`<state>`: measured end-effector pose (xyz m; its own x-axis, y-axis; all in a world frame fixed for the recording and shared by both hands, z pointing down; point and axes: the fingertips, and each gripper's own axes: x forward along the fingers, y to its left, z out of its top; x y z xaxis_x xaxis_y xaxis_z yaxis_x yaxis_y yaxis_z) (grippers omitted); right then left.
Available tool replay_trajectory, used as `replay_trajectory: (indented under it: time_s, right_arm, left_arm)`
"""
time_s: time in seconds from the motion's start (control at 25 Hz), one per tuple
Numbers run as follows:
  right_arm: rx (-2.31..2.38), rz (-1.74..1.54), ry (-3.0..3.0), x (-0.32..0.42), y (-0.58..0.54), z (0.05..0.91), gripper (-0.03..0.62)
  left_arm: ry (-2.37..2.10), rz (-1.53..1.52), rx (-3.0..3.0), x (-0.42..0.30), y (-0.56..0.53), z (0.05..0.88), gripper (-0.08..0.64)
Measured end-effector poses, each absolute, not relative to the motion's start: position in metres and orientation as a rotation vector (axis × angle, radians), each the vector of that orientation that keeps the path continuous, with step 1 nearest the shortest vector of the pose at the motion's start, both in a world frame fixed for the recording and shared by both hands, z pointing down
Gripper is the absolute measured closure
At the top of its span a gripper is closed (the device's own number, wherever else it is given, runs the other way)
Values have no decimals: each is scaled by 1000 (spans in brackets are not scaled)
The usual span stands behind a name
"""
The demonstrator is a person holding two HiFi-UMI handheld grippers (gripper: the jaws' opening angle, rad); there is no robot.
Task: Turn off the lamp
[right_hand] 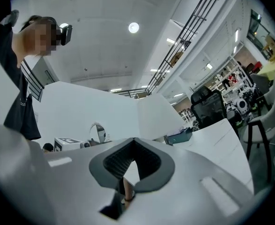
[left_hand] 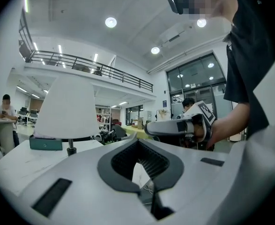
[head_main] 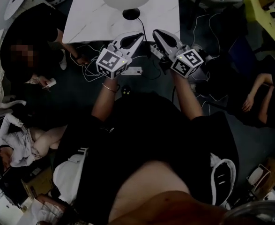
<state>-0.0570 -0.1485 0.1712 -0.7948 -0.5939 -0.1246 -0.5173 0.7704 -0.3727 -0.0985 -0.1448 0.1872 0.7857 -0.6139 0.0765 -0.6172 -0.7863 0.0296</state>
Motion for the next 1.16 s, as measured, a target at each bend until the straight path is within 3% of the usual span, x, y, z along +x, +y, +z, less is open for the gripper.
replay_trajectory:
  time_s: [1.16]
  right_arm:
    - [-1015,-471,2691,-44,-149,170,592]
  left_arm:
    - [-835,89,2927,-81,-148,194,552]
